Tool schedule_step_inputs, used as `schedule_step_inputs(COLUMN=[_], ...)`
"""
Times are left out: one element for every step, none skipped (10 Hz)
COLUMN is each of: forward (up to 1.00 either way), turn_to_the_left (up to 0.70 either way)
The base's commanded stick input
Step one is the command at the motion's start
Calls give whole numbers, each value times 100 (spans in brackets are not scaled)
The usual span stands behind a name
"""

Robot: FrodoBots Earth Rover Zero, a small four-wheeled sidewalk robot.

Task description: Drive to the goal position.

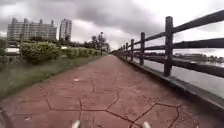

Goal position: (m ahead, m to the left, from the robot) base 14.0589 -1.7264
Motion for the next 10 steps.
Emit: schedule_step_inputs(forward=[50,50,50,50,50,50,50,50,50,50], turn_to_the_left=[0,0,0,0,0,0,0,0,0,0])
